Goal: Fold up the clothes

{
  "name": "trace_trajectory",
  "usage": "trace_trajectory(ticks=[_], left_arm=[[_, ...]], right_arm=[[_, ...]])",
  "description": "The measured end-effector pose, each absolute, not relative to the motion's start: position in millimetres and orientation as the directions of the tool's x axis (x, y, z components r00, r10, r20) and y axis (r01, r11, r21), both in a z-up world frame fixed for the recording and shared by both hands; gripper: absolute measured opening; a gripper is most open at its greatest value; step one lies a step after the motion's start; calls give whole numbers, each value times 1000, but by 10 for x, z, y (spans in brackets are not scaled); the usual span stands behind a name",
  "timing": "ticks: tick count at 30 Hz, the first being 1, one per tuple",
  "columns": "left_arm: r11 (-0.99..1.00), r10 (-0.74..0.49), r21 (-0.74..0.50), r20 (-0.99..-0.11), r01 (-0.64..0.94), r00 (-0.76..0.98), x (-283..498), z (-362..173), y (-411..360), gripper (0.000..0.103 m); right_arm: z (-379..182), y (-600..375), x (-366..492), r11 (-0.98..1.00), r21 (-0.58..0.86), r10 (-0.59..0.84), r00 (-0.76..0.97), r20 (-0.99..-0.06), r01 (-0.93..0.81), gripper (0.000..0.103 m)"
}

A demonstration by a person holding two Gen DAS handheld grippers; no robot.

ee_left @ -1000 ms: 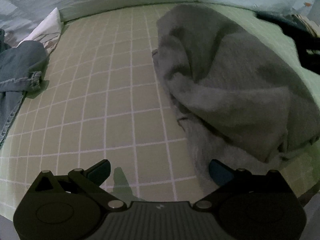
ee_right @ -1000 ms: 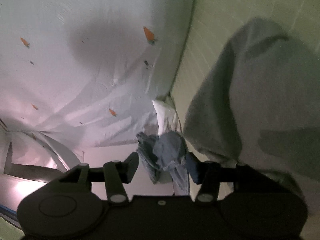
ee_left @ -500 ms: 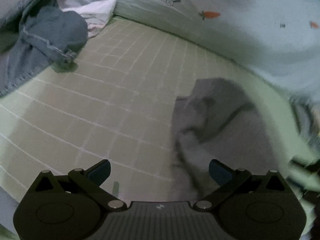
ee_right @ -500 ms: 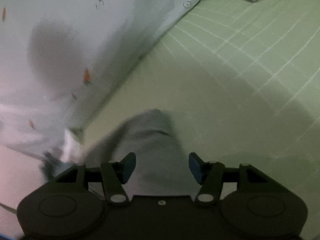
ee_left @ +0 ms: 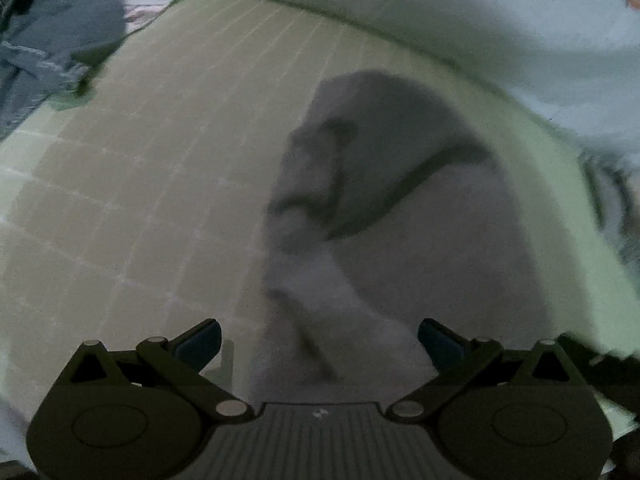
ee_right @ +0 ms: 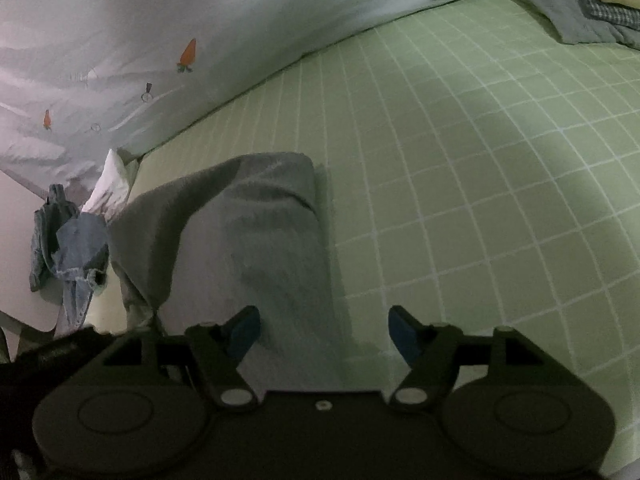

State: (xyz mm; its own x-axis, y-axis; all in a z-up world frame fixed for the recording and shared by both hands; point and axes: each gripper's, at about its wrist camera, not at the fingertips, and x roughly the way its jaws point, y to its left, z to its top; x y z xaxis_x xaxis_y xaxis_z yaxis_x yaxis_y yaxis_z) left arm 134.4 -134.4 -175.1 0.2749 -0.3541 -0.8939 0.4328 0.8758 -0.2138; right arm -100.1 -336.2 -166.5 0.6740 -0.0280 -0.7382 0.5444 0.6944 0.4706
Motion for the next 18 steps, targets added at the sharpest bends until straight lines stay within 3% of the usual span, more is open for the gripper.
trace_trajectory(ticks=[5,11,14,18], left_arm=[[918,-241,-126,-930,376,276,1427,-1832,-994,103],[928,-207,-82,-926,364,317,1497,-1796,-780,103],[926,-222,-80,-907,369,359,1505,-1702,-794,103],[916,-318,-178,-869,361,379,1607,-1569,-821,103]], right_arm=[[-1674,-3382,-995,698,460,-31,664,-747,549,73],[-1688,-3327,-888,734,425,-20,642,-767,530,73],[-1645,-3290,-837,762,392,-38,640,-768,516,73],[-1561,-3245,-778,793,373,-53,665,-745,481,76]])
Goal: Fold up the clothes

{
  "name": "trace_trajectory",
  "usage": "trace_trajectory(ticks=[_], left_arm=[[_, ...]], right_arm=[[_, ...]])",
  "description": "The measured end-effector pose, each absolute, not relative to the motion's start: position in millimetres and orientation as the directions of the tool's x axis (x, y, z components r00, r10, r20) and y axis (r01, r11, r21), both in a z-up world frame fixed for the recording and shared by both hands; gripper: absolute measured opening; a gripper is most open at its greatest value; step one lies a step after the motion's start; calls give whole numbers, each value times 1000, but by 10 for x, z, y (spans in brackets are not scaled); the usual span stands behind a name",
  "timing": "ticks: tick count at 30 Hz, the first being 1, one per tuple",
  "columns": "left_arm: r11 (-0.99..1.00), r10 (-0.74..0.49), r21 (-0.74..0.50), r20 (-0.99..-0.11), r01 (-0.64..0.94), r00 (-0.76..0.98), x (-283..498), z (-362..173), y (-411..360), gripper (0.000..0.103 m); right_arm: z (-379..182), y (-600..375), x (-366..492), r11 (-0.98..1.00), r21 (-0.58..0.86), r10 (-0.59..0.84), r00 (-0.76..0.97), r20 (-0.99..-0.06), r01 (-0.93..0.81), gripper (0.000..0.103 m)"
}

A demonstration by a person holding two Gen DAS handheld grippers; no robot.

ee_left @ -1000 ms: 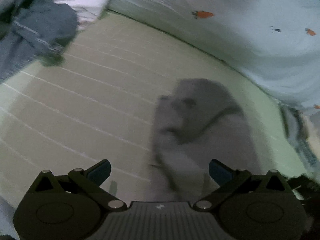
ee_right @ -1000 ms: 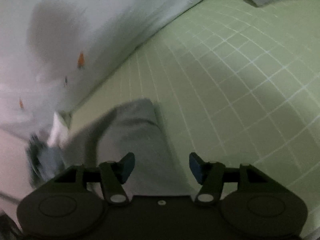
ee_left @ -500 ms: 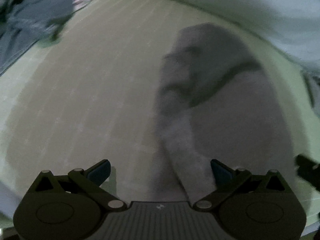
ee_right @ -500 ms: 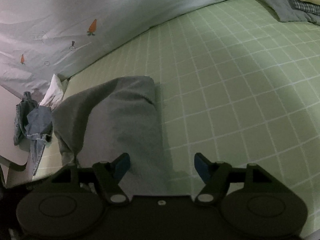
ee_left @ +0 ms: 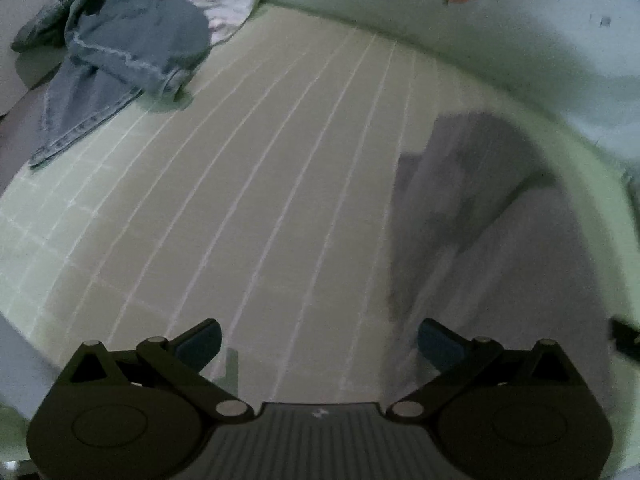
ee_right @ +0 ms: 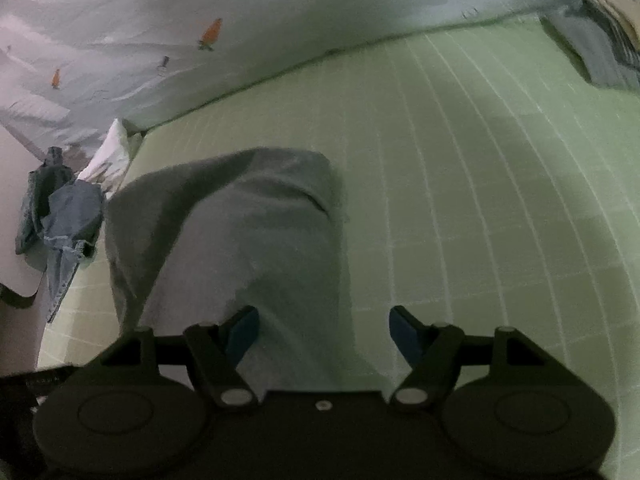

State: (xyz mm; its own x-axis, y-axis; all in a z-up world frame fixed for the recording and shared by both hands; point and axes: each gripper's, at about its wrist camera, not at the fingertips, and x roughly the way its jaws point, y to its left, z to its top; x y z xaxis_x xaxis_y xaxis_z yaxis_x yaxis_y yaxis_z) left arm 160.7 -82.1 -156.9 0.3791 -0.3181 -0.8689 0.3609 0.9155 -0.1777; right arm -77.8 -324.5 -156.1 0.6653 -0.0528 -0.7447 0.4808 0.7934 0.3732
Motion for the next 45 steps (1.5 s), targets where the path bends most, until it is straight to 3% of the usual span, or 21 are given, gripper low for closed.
trace_trajectory(ticks=[3,9,20,28,35,38,39,41,45], left_arm=[[898,-377,-229,-840,375,390,1729,-1509,-921,103],[877,-399,-216,-826,429,398,2108,-1545,-1222,103],[865,-384,-216,-866,454,319,2659,-1900,-1358,103],[717,-583,-444,-804,537,115,2647,-1881,-1257,103],[634,-614,-440,-786,636,68,2449,-1901,-1396,102],[626,-641,-465,-764,626,73,2436,-1916,-1397,93],[624,-647,-470,-759,624,75,2433,-1918,-1401,82],[624,-649,-470,-756,624,80,2428,-1911,-1419,75],[636,-660,-507,-748,582,70,2405,-1916,-1408,44]], right_arm=[[-1500,-3192,-706,814,369,-54,690,-721,449,79],[-1497,-3067,-461,843,326,-62,678,-732,429,80],[-1612,-3006,-547,754,297,-170,611,-773,586,83],[-1566,-2890,-524,748,258,-219,594,-774,612,83],[-1660,-2967,-326,748,293,-188,614,-767,595,87],[-1763,-3051,-228,737,329,-133,604,-786,591,90],[-1797,-3070,-196,724,355,-103,602,-792,591,89],[-1836,-3077,-141,705,400,-56,609,-791,585,87],[-1808,-2990,-92,722,409,-30,615,-788,559,59]])
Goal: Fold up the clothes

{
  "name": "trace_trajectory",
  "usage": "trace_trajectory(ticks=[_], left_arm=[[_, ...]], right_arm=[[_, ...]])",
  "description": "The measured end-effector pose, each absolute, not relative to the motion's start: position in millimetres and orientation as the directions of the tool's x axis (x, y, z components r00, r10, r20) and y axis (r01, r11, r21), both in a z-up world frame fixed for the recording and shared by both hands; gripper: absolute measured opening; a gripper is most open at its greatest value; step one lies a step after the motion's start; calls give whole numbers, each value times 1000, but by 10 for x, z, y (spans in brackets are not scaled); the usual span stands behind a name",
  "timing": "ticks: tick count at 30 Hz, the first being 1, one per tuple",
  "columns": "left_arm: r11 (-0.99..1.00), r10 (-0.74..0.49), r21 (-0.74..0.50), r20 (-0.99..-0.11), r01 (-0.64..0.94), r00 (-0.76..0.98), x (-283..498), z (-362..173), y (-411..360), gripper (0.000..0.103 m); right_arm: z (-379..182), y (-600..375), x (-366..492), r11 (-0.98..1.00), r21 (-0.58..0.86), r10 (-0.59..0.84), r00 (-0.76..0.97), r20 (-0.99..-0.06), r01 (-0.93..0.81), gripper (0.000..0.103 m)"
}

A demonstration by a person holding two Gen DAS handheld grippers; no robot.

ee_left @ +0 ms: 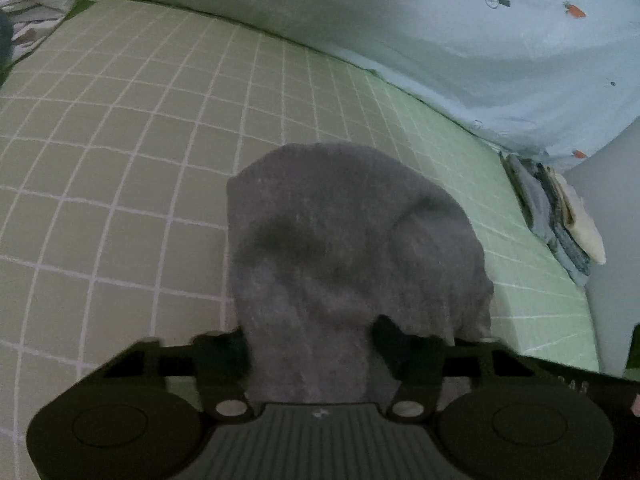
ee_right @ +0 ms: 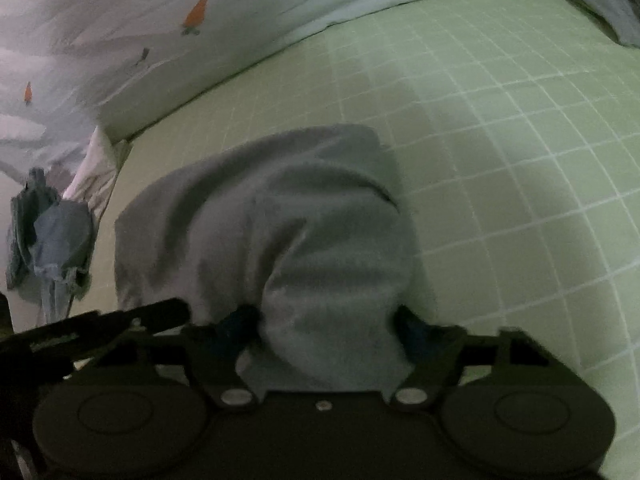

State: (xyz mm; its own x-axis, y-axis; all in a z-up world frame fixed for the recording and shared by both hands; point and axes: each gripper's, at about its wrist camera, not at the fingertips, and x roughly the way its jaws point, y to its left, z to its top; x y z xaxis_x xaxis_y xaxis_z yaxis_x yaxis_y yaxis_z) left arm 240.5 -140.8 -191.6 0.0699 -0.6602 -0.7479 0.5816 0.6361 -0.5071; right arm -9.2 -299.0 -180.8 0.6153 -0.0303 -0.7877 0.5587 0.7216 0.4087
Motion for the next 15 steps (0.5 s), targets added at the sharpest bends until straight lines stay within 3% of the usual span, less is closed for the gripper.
trace_trajectory(ticks=[1,4,15], left_arm=[[639,-663,-518,-745,568,66,2398,-1918,-1403,34],[645,-676,-538,-733,543,76,2353,-1883,-1394,28],[481,-782,-561,-622,674,39,1861,-1301,-1940,26]], right_arm=[[-1788,-2981,-117,722,419,-25,625,-780,551,55],[-1674,-2945,-240,724,443,-30,665,-746,529,45],[-1032,-3044,-832,737,403,-194,741,-642,542,41]])
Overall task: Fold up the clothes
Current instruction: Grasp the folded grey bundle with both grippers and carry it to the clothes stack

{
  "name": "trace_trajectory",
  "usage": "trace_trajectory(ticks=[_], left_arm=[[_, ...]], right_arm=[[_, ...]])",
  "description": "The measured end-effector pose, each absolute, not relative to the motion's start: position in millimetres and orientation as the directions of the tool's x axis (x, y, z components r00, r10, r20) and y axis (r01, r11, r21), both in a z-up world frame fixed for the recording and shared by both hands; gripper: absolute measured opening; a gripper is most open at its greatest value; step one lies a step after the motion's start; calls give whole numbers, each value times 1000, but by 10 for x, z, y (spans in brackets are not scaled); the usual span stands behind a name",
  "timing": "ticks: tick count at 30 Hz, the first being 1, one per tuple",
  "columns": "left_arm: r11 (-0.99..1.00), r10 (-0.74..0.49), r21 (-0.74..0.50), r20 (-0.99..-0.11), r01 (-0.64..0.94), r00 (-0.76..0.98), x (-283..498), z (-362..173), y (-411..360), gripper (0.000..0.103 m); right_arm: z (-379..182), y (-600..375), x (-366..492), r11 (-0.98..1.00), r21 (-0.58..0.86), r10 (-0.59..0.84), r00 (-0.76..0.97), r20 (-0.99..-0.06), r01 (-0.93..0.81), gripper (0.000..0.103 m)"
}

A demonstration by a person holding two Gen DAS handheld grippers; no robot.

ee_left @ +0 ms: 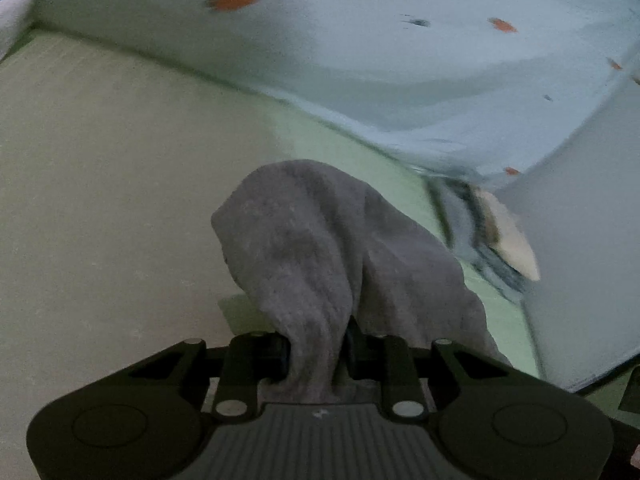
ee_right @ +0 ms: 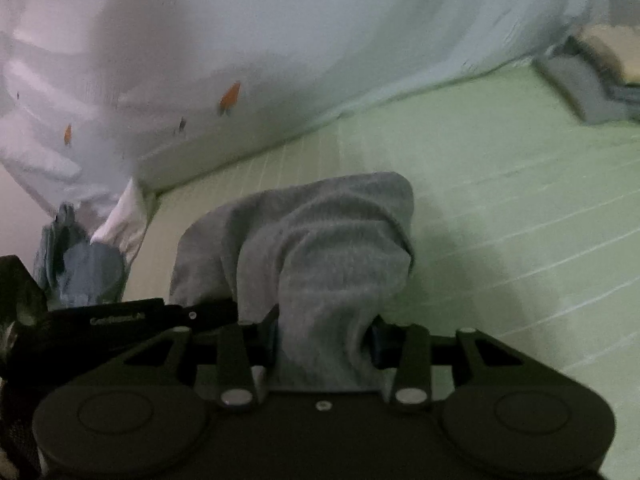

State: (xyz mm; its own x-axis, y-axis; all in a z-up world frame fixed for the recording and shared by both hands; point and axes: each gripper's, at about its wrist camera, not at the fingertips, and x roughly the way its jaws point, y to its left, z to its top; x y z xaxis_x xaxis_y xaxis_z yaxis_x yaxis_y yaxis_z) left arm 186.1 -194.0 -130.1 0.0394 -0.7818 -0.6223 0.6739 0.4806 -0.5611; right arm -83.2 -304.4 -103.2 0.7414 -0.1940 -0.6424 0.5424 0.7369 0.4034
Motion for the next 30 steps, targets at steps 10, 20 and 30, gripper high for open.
trace_trajectory(ticks=[10,20,30], left_arm=[[438,-832,-526,-545,728,107,1085,-904,-2843,26],[410,-856,-522,-502,748,119,190,-668,-4435,26],[269,-906,-459,-419,847,60,-328,-142,-5936,26]], right_arm=[[-734,-3899,-1524,756,410,-265,811,-521,510,41],[-519,-5464,-2345,823,323,-302,841,-449,468,42],[-169,-6780,-2995,794,288,-437,831,-344,536,42]])
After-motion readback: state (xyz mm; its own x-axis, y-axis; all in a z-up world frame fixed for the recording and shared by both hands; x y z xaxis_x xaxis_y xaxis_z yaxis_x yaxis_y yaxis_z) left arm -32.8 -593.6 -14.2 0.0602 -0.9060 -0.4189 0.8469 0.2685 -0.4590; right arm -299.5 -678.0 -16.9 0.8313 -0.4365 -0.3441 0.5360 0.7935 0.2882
